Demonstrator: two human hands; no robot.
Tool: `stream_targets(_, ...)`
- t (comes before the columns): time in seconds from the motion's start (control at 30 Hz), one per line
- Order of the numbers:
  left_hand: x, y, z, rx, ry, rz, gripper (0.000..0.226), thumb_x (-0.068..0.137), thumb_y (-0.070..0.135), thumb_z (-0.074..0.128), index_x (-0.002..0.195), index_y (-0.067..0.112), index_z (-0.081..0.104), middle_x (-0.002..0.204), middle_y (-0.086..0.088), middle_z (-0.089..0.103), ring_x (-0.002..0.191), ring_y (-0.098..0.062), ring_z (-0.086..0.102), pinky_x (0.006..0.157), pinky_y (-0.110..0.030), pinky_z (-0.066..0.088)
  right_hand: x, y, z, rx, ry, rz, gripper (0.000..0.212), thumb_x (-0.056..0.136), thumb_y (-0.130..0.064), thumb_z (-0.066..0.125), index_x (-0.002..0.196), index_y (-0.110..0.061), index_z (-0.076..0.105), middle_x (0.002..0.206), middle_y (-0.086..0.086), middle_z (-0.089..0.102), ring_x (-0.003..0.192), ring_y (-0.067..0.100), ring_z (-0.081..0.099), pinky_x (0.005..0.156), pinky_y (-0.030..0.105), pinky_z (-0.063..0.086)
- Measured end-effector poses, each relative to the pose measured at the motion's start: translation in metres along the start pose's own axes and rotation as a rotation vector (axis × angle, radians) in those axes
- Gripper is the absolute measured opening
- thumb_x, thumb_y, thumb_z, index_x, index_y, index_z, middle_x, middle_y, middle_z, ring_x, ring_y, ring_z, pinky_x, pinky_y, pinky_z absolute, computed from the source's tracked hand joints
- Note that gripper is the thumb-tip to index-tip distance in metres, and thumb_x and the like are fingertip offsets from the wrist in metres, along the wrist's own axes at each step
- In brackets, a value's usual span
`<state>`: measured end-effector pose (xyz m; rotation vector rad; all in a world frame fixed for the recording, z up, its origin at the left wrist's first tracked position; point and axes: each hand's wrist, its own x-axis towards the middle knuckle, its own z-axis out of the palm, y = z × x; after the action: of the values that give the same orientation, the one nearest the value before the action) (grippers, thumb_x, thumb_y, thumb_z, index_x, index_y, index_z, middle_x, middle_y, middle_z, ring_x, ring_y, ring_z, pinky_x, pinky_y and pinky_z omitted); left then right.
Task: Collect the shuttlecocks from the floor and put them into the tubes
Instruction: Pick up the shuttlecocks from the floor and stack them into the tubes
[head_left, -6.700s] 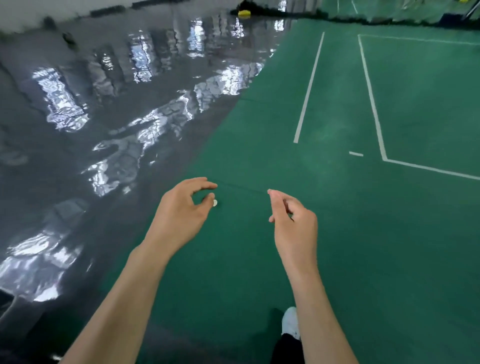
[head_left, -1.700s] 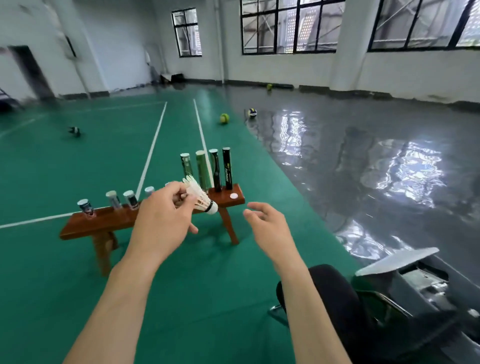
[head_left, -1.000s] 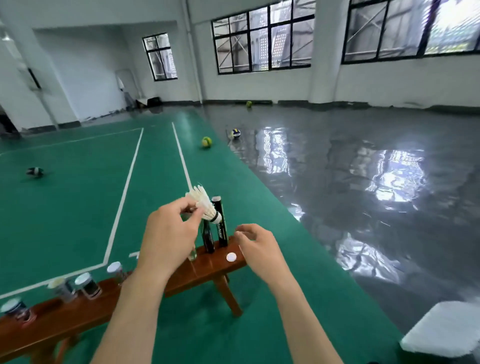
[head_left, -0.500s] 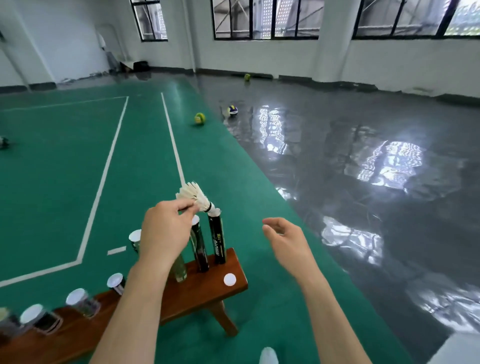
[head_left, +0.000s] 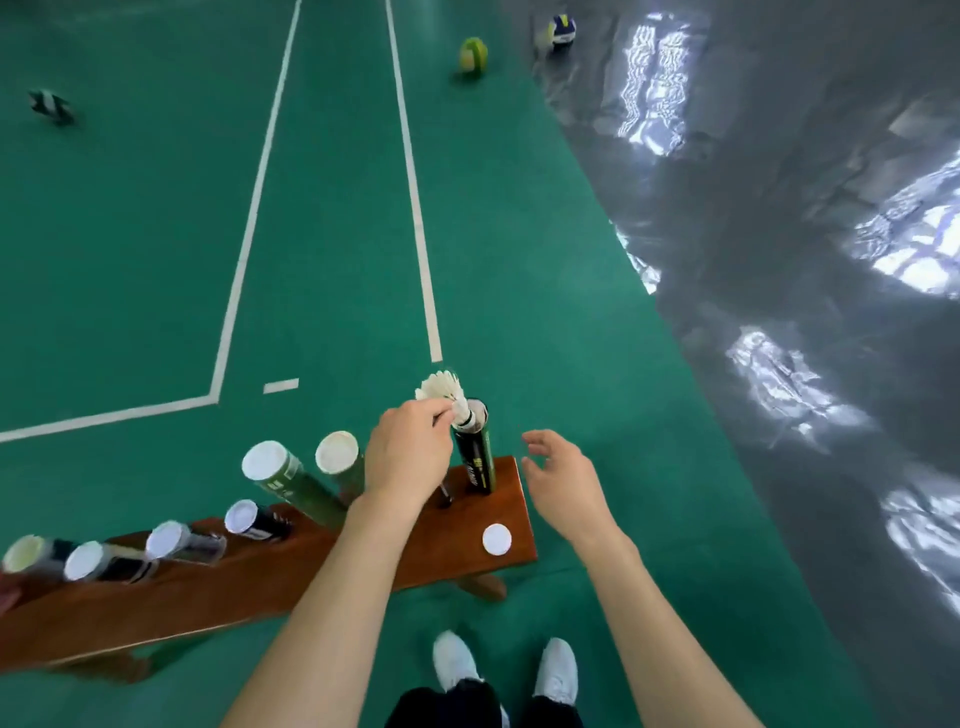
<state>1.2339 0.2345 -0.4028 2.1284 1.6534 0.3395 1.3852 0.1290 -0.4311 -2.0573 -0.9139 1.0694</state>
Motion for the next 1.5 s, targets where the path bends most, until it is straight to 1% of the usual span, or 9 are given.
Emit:
stream_targets(0.23,0.057,-0.009,0.073,0.166,-0.185,-0.036,0.026,0.101,0.019,0.05,0.104,0.026,0.075,0.093,-0.005,0.075,0.082,-0.03,0.065,0.063,-0.038,0.053,0.04,0.023,0.012,0.008,0.017,0.146,0.063,0.084,0.011,0.035,0.132,-0.019,0.063,0.134,0.001,0.064,0.121,0.017,0.057,0.098,0.038,0.052)
stream_targets(0.47,0.067,-0.012,0.122,0.161,-0.463,-0.137,0.022,0.095,0.032,0.055,0.109,0.021,0.067,0.12,-0.004,0.067,0.107,-0.032,0.065,0.074,-0.034,0.043,0.069,0.037,0.006,-0.007,0.002,0.221,0.066,0.085,0.012,0.035,0.133,-0.023,0.063,0.133,-0.004,0.063,0.114,0.012,0.056,0.081,0.03,0.049)
stream_targets(0.57,0.067,-0.007,0.134,0.202,-0.428,-0.178,0.025,0.094,0.028,0.055,0.114,0.017,0.067,0.12,-0.008,0.069,0.106,-0.034,0.067,0.072,-0.034,0.042,0.09,0.039,0.005,-0.032,-0.063,0.215,0.062,0.087,0.01,0.036,0.132,-0.022,0.063,0.128,-0.007,0.063,0.108,0.009,0.058,0.084,0.031,0.053)
stream_targets(0.67,0.069,0.0,0.141,0.206,-0.412,-0.234,0.024,0.092,0.025,0.06,0.113,0.017,0.067,0.118,-0.009,0.07,0.105,-0.034,0.067,0.07,-0.034,0.04,0.106,0.045,0.003,-0.049,-0.15,0.183,0.057,0.088,0.009,0.039,0.129,-0.023,0.065,0.116,-0.01,0.062,0.083,0.001,0.057,0.068,0.021,0.045)
stream_targets(0.87,0.075,0.005,0.147,0.227,-0.409,-0.362,0.026,0.088,0.015,0.06,0.112,0.016,0.067,0.114,-0.009,0.07,0.1,-0.034,0.067,0.066,-0.034,0.041,0.13,0.058,-0.006,-0.056,-0.309,0.17,0.055,0.09,0.011,0.04,0.131,-0.016,0.066,0.12,-0.008,0.067,0.115,0.009,0.059,0.084,0.009,0.041)
stream_targets(1.17,0.081,0.015,0.145,0.235,-0.432,-0.443,0.019,0.091,0.022,0.064,0.107,0.011,0.067,0.107,-0.012,0.07,0.082,-0.031,0.061,0.06,-0.034,0.041,0.15,0.047,-0.015,-0.123,-0.374,0.057,0.043,0.096,0.003,0.049,0.132,-0.015,0.065,0.123,-0.005,0.068,0.108,0.009,0.061,0.092,0.019,0.043)
stream_targets(1.3,0.067,0.028,0.12,0.27,-0.355,-0.32,0.035,0.093,0.022,0.06,0.128,0.015,0.06,0.115,-0.01,0.07,0.095,-0.032,0.068,0.064,-0.035,0.046,0.15,0.039,-0.015,-0.066,-0.38,0.063,0.045,0.094,0.006,0.05,0.124,-0.025,0.063,0.111,-0.015,0.067,0.103,0.009,0.063,0.073,0.003,0.044)
stream_targets(1.4,0.05,0.031,0.092,0.246,-0.2,-0.233,0.039,0.096,0.018,0.055,0.135,0.025,0.056,0.123,-0.004,0.069,0.097,-0.031,0.069,0.069,-0.038,0.055,0.149,0.031,-0.009,-0.036,-0.384,0.055,0.066,0.088,0.011,0.047,0.143,-0.023,0.051,0.132,-0.004,0.063,0.113,0.013,0.061,0.087,0.021,0.053)
stream_targets(1.5,0.027,0.019,0.071,0.066,0.013,-0.274,0.038,0.096,0.016,0.052,0.126,0.032,0.069,0.108,0.005,0.076,0.087,-0.025,0.071,0.072,-0.035,0.056,0.148,0.025,0.001,-0.087,-0.384,-0.036,0.086,0.091,-0.006,0.072,0.16,-0.029,0.026,0.163,0.001,0.031,0.138,0.018,0.046,0.111,0.04,0.045)
